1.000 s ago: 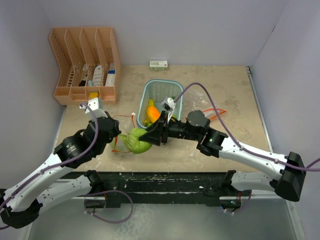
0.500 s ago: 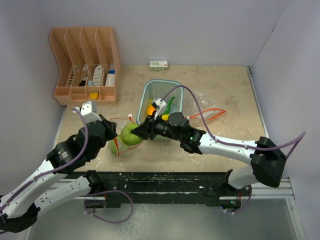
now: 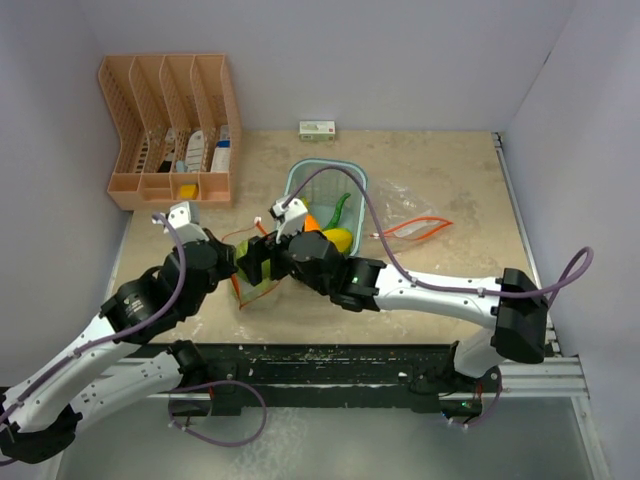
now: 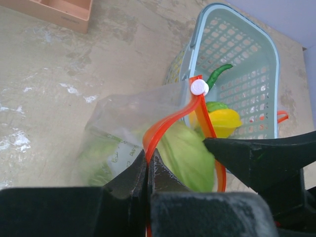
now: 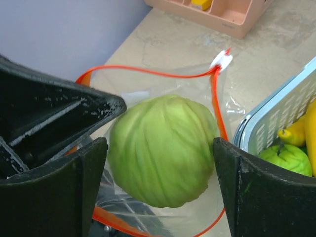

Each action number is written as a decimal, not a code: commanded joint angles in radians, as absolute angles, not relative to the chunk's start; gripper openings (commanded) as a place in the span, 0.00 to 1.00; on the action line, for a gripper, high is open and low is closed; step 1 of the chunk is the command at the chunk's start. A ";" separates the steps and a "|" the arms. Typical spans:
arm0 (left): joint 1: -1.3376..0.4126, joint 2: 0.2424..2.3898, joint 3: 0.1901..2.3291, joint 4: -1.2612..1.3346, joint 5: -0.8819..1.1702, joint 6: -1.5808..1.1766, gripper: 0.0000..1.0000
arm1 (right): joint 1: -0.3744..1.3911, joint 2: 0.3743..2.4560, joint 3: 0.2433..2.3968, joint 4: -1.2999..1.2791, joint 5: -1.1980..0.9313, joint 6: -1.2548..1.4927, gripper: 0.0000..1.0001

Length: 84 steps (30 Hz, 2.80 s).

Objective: Place the food in the zip-top bag and seal the zipper

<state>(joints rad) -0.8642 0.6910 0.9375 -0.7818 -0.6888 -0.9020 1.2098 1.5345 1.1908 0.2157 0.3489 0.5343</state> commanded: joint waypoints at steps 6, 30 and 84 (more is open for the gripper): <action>-0.868 0.668 0.944 -0.739 -0.692 -0.912 0.00 | 1.239 1.401 1.171 0.122 0.431 0.515 1.00; -0.868 0.567 0.924 -0.798 -0.686 -0.932 0.00 | 0.827 1.728 1.472 -0.400 0.324 0.449 1.00; -0.867 0.516 0.937 -0.862 -0.717 -0.959 0.00 | 0.753 1.600 1.491 -0.410 0.380 0.337 0.99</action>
